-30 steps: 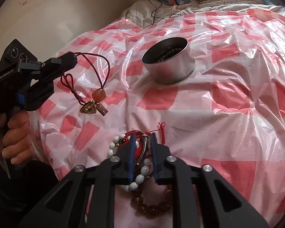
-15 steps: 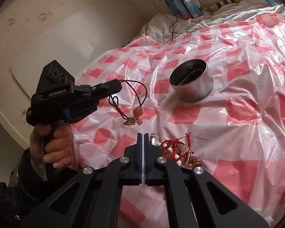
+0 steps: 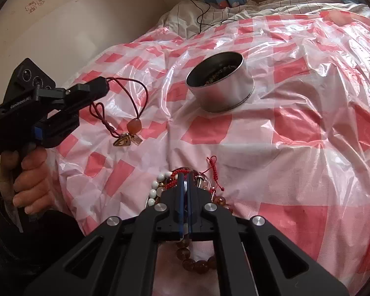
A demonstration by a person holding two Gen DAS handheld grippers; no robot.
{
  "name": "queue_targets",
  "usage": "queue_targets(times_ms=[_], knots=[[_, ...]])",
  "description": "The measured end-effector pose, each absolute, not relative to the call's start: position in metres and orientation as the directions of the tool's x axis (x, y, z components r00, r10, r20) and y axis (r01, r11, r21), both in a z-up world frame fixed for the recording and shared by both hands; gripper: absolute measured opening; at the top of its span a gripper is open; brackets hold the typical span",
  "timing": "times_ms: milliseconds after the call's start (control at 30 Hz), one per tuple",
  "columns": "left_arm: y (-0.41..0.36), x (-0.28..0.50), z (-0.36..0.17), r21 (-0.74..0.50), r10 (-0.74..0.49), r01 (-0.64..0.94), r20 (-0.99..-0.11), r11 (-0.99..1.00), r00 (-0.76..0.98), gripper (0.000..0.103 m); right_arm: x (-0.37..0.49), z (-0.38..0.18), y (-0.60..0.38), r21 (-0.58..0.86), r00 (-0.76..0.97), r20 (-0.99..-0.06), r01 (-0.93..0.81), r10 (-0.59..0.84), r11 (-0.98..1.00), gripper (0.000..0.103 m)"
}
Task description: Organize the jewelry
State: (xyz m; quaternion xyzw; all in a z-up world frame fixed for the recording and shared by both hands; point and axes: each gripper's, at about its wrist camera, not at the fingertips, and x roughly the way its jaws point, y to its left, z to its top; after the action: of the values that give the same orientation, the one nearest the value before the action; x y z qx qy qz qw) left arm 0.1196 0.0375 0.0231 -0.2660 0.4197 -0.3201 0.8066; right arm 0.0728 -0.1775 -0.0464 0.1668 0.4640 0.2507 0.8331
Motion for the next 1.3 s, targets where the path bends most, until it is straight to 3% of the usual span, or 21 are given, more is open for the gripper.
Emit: queue_targets(times_ms=[67,100,167,233,400,600,733,967,1300], knots=[[0.037,0.120,0.023,-0.698,-0.740,0.293,-0.506,0.653,0.443,0.002,0.072,-0.045,-0.177,0.505,0.449,-0.688,-0.268,0.570,0.821,0.003],[0.037,0.120,0.023,-0.698,-0.740,0.294,-0.506,0.653,0.443,0.002,0.071,-0.045,-0.178,0.508,0.452,-0.682,-0.272,0.575,0.817,0.010],[0.036,0.119,0.024,-0.698,-0.740,0.294,-0.506,0.653,0.443,0.002,0.069,-0.041,-0.178,0.522,0.462,-0.659,-0.287,0.593,0.803,0.029],[0.036,0.119,0.024,-0.697,-0.740,0.294,-0.507,0.654,0.443,0.002,0.066,-0.035,-0.174,0.453,0.503,-0.678,-0.289,0.536,0.844,0.061],[0.036,0.119,0.024,-0.698,-0.740,0.294,-0.507,0.654,0.443,0.002,0.068,-0.035,-0.176,0.466,0.500,-0.670,-0.291,0.549,0.835,0.060],[0.031,0.118,0.026,-0.697,-0.742,0.298,-0.508,0.653,0.437,0.002,0.075,-0.046,-0.170,0.477,0.455,-0.692,-0.294,0.560,0.828,0.036],[0.030,0.118,0.026,-0.697,-0.742,0.298,-0.510,0.653,0.435,0.002,0.070,-0.041,-0.165,0.428,0.472,-0.702,-0.317,0.532,0.846,0.009],[0.032,0.120,0.024,-0.699,-0.739,0.290,-0.507,0.653,0.443,0.002,0.036,-0.002,-0.135,0.242,0.569,-0.665,-0.449,0.484,0.860,0.008],[0.038,0.120,0.024,-0.704,-0.741,0.290,-0.496,0.648,0.452,0.002,0.030,0.039,-0.164,0.348,0.627,-0.560,-0.414,0.541,0.841,0.008]])
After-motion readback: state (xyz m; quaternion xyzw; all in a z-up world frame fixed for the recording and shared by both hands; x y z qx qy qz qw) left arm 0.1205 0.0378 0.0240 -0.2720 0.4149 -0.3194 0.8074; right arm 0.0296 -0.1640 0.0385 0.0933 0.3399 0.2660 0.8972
